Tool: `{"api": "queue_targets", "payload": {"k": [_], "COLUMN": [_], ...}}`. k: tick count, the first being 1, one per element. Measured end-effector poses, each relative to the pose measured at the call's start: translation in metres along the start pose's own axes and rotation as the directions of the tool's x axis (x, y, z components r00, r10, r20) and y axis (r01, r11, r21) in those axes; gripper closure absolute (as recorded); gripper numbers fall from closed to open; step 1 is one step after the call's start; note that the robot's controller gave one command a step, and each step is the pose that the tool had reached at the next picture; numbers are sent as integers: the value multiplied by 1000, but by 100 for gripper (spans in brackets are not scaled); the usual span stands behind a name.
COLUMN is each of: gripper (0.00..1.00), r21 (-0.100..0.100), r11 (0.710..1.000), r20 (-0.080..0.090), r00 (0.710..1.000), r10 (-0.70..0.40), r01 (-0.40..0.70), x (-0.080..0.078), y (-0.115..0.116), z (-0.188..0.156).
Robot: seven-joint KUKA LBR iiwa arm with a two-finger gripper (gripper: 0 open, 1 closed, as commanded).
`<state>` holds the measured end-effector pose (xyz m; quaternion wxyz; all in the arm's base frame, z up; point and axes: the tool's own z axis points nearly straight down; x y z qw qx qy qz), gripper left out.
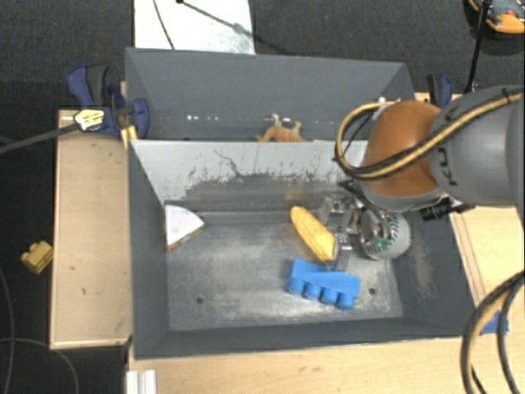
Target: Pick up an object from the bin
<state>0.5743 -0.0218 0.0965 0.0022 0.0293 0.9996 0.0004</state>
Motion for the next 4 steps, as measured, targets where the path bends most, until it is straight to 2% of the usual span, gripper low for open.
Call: {"api": "queue_targets", "payload": {"k": [1,2,3,4], "gripper": [100,100,100,100], "r21": [0,0,1,1], "r11": [994,994,995,999], "r20": [3,3,-9,-1], "r00": [994,994,995,999], "r10": [108,108,98,-41], "r01": [-108,-108,-98,41], "x": [-1,-1,8,-2], "y": [0,0,-10,-15], "z": [9,9,-38,-132]}}
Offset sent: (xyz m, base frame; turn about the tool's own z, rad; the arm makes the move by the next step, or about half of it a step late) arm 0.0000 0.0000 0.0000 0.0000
